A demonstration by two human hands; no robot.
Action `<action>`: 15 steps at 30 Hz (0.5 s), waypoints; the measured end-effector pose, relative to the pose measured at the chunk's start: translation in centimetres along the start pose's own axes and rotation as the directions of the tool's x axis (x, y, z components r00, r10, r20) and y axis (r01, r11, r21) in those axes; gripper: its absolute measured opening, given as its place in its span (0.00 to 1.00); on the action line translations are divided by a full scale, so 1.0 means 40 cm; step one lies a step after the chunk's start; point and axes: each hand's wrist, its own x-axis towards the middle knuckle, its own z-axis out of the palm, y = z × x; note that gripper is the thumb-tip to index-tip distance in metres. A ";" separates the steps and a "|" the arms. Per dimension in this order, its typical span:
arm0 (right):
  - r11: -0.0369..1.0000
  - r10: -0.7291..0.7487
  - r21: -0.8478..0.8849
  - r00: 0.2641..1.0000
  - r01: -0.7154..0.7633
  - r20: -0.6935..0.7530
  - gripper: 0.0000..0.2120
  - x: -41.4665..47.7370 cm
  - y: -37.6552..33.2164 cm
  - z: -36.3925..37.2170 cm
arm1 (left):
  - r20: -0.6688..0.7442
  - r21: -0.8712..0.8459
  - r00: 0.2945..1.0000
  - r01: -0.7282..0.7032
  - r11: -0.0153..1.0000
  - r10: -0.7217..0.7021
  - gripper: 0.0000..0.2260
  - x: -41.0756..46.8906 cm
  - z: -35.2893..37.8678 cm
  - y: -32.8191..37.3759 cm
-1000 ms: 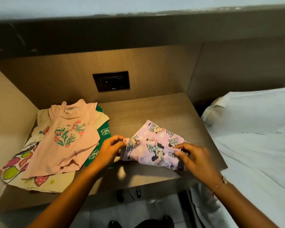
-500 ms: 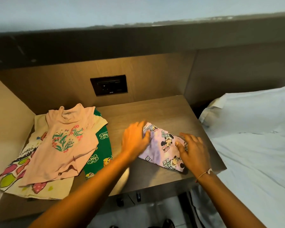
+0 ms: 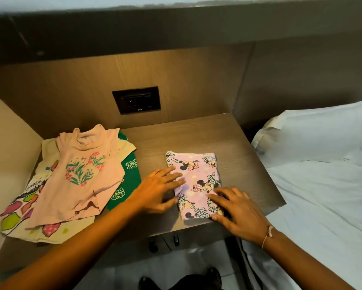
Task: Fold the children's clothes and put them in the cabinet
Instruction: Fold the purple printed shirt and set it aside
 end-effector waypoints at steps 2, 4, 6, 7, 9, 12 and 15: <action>0.998 -0.042 -0.040 0.996 0.045 0.081 0.37 -0.008 0.000 0.009 | -0.008 -0.045 0.999 -0.044 0.998 0.044 0.28 -0.061 0.020 0.025; 0.996 -0.053 -0.069 0.992 0.061 0.118 0.39 -0.015 -0.010 0.033 | 0.040 -0.053 0.999 -0.008 0.999 0.010 0.31 -0.094 0.045 0.054; 0.995 -0.061 -0.077 0.997 0.065 0.053 0.34 -0.014 -0.023 0.045 | -0.021 -0.082 0.999 0.030 0.996 -0.031 0.32 -0.098 0.060 0.085; 0.995 -0.069 -0.066 0.997 0.070 0.021 0.33 -0.012 -0.026 0.046 | -0.077 -0.090 0.996 0.032 0.995 -0.039 0.30 -0.097 0.064 0.102; 0.995 -0.100 -0.013 0.995 0.099 -0.024 0.32 -0.013 -0.027 0.048 | -0.165 -0.086 0.985 0.032 0.996 -0.046 0.27 -0.100 0.077 0.132; 0.987 -0.118 0.091 0.983 0.132 -0.143 0.26 -0.033 -0.030 0.052 | -0.256 -0.131 0.963 0.046 0.990 -0.079 0.17 -0.122 0.103 0.165; 0.953 -0.005 0.293 0.976 0.071 -0.220 0.16 -0.041 -0.058 0.019 | -0.315 -0.279 0.923 0.132 0.951 -0.220 0.10 -0.130 0.085 0.175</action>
